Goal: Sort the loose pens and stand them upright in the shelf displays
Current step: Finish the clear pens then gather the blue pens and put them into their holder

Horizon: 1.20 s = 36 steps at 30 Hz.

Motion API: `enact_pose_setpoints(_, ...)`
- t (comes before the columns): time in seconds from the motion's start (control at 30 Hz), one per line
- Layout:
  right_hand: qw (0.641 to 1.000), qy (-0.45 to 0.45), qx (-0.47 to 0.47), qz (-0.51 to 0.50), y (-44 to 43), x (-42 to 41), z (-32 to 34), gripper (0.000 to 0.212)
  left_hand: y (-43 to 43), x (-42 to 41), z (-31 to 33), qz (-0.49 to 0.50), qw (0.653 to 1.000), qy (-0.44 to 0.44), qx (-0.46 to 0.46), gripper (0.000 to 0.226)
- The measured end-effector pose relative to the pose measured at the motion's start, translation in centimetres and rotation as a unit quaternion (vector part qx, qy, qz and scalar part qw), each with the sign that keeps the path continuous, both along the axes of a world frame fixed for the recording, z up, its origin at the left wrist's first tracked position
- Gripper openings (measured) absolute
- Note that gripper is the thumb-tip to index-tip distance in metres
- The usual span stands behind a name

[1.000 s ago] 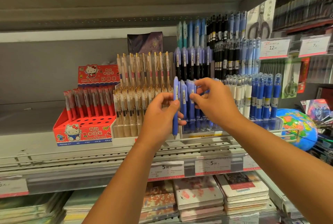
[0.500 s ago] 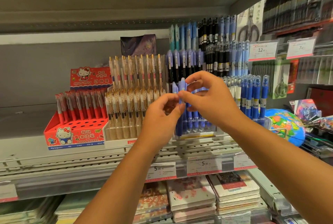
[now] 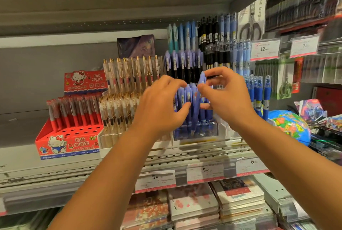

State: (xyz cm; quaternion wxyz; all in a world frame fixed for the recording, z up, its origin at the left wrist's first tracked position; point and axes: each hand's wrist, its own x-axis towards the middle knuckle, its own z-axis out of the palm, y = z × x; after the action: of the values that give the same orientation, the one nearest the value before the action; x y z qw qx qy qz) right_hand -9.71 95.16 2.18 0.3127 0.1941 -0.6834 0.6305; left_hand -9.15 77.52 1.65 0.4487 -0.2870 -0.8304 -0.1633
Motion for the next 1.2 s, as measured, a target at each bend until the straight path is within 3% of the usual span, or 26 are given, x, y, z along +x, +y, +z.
enact_pose_setpoints(0.17, 0.999, 0.030, 0.001, -0.026, 0.2, -1.3, 0.5, 0.021, -0.9, -2.5, 1.5, 0.122, 0.981, -0.029, -0.147, 0.083)
enact_pose_setpoints(0.3, 0.996, 0.044, 0.037, -0.065, -0.3, -2.3, 0.6, 0.021, -1.1, -4.0, 1.8, 0.158, 0.965, -0.075, -0.195, 0.098)
enact_pose_setpoints(0.9, 0.977, 0.053, 0.181, -0.097, -2.0, -2.7, -1.4, 0.020, -1.4, -4.6, 1.2, 0.126, 0.975, -0.006, -0.180, 0.089)
enact_pose_setpoints(1.2, 0.981, 0.022, 0.180, -0.073, -1.7, -2.7, -2.4, 0.023, -1.4, -4.5, 1.1, 0.134, 0.975, -0.011, -0.177, 0.089)
